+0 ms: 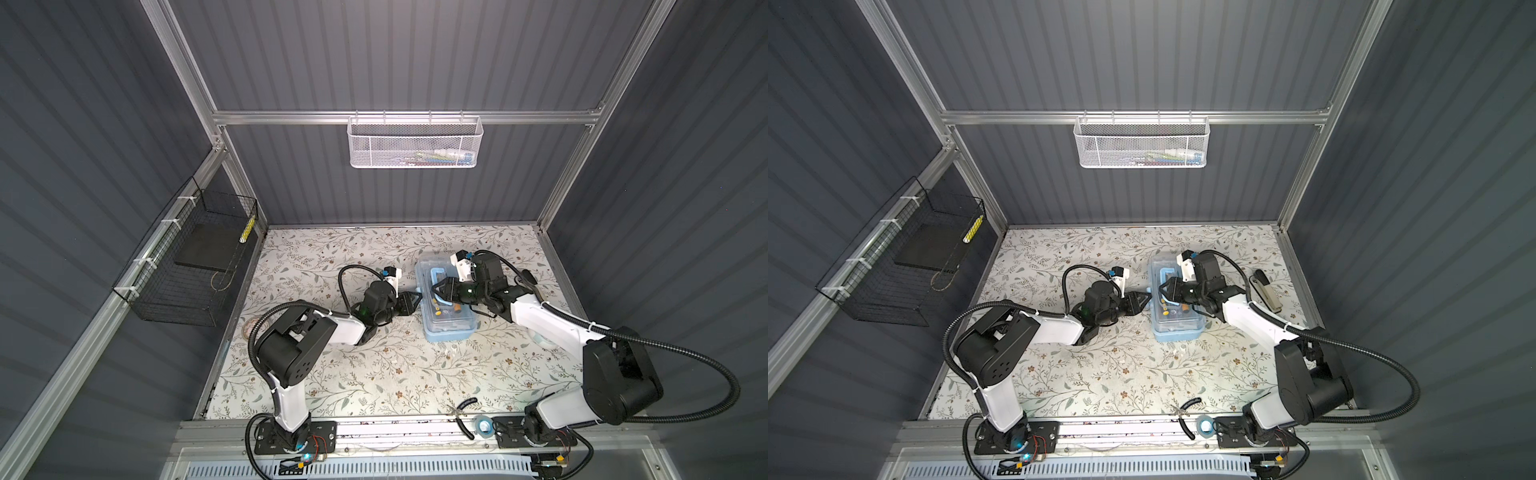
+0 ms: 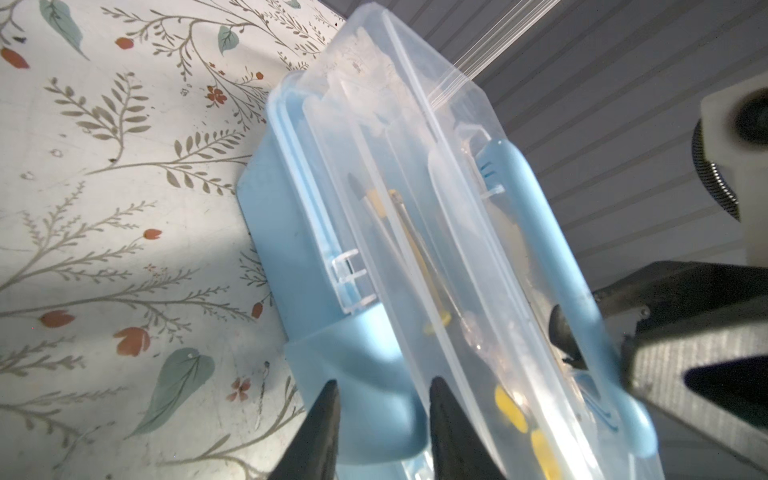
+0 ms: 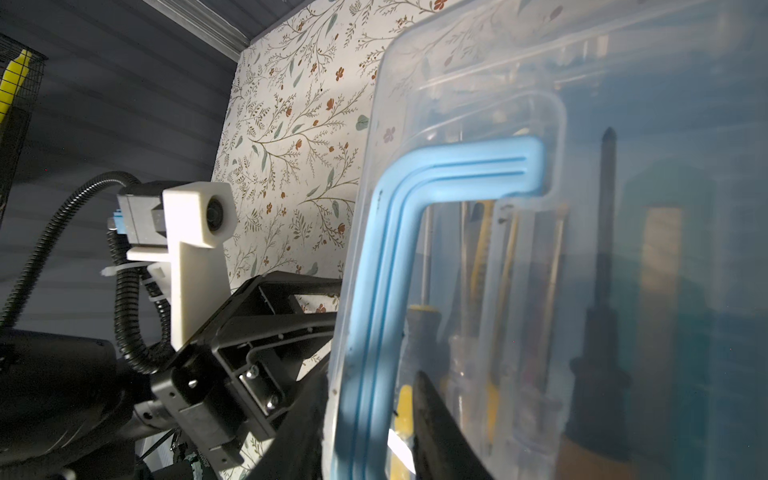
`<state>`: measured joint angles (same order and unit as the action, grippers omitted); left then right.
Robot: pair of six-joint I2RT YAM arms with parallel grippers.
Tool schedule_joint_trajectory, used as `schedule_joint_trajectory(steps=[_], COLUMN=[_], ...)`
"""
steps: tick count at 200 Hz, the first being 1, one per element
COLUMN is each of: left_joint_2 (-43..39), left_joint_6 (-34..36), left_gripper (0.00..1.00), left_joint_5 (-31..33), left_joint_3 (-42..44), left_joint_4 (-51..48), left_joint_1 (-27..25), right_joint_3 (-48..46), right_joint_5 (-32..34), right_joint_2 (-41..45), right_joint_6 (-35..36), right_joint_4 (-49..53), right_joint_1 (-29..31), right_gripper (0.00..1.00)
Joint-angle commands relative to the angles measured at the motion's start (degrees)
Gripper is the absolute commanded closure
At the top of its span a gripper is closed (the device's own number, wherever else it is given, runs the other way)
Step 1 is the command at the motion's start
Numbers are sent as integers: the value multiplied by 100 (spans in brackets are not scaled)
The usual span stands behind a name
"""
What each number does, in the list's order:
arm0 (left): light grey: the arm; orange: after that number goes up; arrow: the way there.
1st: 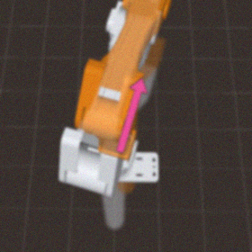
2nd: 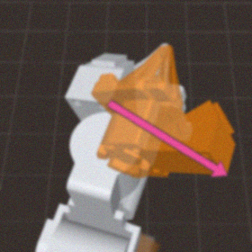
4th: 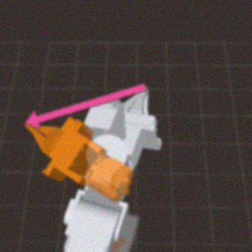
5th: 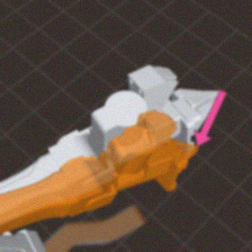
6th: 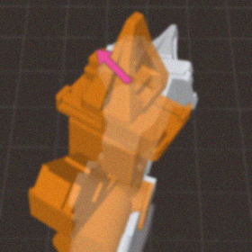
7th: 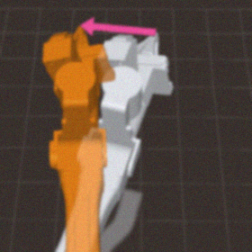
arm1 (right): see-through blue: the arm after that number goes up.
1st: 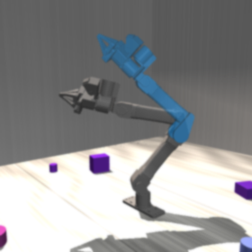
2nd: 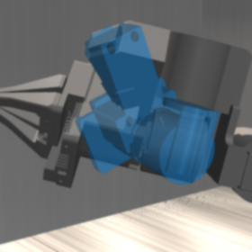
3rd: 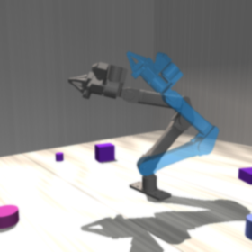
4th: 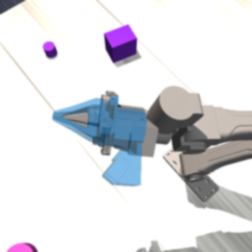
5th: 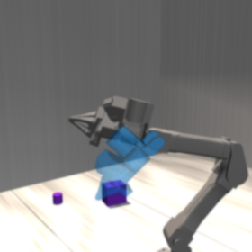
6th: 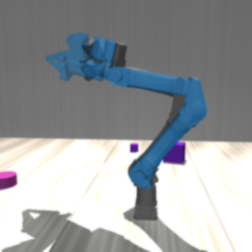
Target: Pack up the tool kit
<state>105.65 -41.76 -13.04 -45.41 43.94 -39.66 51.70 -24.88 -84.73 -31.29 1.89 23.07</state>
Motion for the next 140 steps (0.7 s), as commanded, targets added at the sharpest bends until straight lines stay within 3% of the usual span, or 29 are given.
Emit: schedule_joint_trajectory(steps=[1, 112, 140], left_joint_2=[107, 79, 41], left_joint_6=[-92, 9, 85], left_gripper=[64, 64, 64], left_joint_5=[-193, -206, 19], left_joint_3=[84, -97, -194], left_joint_4=[252, 107, -318], left_joint_1=[-51, -47, -42], right_joint_3=[-204, -192, -170], right_joint_5=[62, 6, 8], right_joint_2=[-149, -260, -273], right_joint_6=[-48, -77, -77], right_joint_4=[277, 197, 197], right_joint_1=[4, 14, 22], right_gripper=[64, 65, 65])
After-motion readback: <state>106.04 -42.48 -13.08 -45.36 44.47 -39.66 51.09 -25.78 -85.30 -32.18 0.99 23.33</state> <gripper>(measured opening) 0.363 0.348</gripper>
